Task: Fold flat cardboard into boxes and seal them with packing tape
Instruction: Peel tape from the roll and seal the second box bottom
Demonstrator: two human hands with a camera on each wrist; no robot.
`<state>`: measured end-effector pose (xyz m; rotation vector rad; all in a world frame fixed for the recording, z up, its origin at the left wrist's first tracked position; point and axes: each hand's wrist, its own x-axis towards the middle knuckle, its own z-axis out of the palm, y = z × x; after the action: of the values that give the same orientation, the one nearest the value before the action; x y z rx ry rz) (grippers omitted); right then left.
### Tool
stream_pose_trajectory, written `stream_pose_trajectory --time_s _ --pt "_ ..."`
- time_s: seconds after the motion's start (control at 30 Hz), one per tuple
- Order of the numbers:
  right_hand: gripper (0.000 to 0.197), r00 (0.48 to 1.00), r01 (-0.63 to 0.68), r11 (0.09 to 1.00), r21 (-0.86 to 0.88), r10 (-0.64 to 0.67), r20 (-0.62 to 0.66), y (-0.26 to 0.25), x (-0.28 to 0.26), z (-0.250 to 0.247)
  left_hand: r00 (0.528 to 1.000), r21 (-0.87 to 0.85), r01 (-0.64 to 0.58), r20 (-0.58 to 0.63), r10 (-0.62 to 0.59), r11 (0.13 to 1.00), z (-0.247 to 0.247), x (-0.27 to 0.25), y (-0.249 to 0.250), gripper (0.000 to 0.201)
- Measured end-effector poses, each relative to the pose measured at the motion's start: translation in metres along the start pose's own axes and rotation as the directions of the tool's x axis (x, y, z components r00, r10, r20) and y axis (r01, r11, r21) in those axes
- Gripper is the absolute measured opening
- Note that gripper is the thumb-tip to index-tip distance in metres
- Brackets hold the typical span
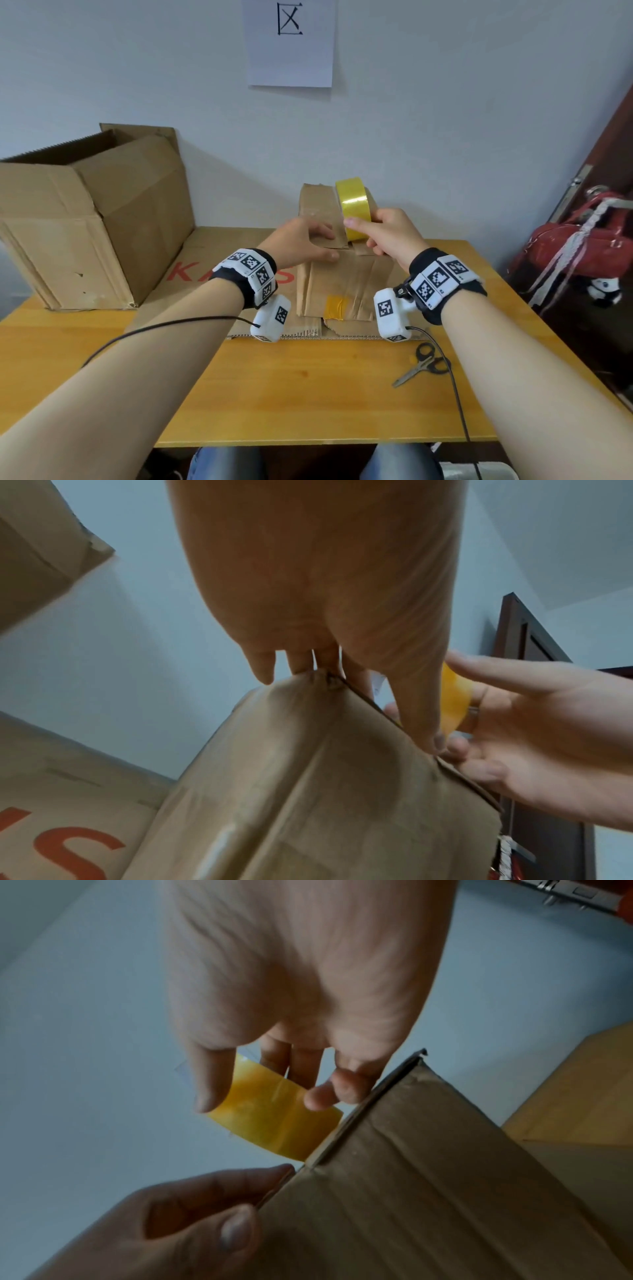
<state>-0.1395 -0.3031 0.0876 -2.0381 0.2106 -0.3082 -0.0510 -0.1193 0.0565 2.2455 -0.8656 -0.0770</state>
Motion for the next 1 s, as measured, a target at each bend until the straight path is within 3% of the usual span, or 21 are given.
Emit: stream_pose_trajectory --time_s 0.1,0.23,0.37,0.7,1.0 --pt "0.034 0.999 0.02 1.0 0.006 -0.02 -0.044 0.005 0.003 0.001 1.0 0.043 -0.009 -0.007 0.009 0.999 0.007 0.003 0.01 0.045" --pt "0.053 0.998 -0.005 0.989 0.146 0.013 -0.054 0.011 0.008 0.004 0.992 0.135 0.049 -0.123 -0.033 0.99 0.021 0.011 0.019 0.043" --pt "0.029 0.999 0.011 0.985 0.173 -0.005 -0.034 0.01 0.008 0.003 0.98 0.202 0.087 -0.192 -0.048 0.975 0.035 0.013 0.021 0.049" --pt "0.04 0.999 0.023 0.983 0.182 -0.014 -0.05 0.005 0.016 0.011 0.961 0.158 0.081 -0.276 -0.034 0.984 0.038 0.013 0.014 0.088" --pt "0.079 0.994 0.0 0.991 0.137 0.015 -0.106 -0.008 0.014 0.012 0.961 0.131 0.067 -0.275 -0.029 0.989 0.04 0.016 0.005 0.091"
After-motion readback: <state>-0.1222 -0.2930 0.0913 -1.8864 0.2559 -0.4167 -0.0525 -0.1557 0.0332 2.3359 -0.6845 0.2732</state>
